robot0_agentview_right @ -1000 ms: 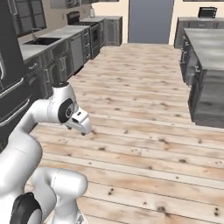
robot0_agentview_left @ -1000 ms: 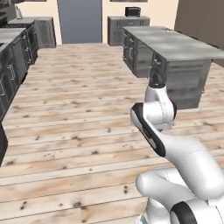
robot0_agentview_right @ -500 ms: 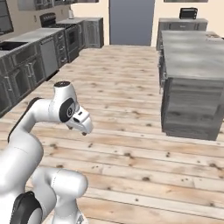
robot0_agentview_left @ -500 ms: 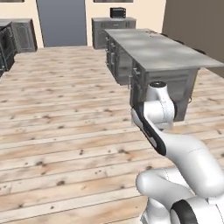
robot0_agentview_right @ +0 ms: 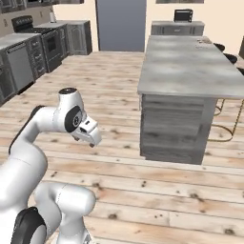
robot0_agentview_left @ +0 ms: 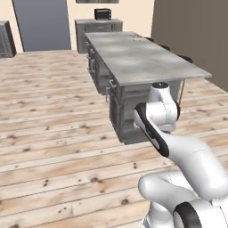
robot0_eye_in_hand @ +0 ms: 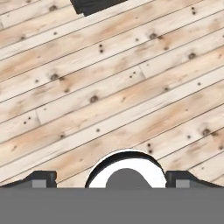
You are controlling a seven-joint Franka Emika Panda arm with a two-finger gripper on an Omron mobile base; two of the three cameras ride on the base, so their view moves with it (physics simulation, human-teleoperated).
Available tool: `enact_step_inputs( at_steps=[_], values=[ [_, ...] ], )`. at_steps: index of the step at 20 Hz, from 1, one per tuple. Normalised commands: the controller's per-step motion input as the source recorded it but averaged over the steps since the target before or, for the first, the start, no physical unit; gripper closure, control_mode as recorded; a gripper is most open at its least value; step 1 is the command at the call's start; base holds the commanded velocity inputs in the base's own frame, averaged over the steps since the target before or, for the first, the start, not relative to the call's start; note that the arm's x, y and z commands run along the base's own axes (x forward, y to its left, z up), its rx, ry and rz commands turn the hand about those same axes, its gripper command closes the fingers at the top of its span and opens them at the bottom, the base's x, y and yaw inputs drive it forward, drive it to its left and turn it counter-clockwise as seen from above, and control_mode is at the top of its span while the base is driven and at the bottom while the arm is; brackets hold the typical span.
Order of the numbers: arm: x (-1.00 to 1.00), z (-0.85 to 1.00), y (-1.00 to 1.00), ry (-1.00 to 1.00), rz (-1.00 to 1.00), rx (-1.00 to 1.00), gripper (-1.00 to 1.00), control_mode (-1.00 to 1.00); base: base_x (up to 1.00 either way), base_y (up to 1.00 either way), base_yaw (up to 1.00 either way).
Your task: Pick up the metallic utensils from the counter and place them in the open drawer. Make sure not to pick up any wooden utensils.
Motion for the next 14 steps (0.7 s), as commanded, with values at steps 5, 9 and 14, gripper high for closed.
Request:
enact_step_inputs(
  at_steps=[5, 9, 14],
  values=[
    [0.0, 0.0, 0.0, 0.0, 0.0, 0.0, -1.0, 1.0, 0.45, -1.0, -0.08],
    [0.0, 0.0, 0.0, 0.0, 0.0, 0.0, -1.0, 1.0, 0.11, -1.0, -0.03],
    [0.0, 0.0, 0.0, 0.0, 0.0, 0.0, -1.0, 1.0, 0.02, -1.0, -0.02]
  ],
)
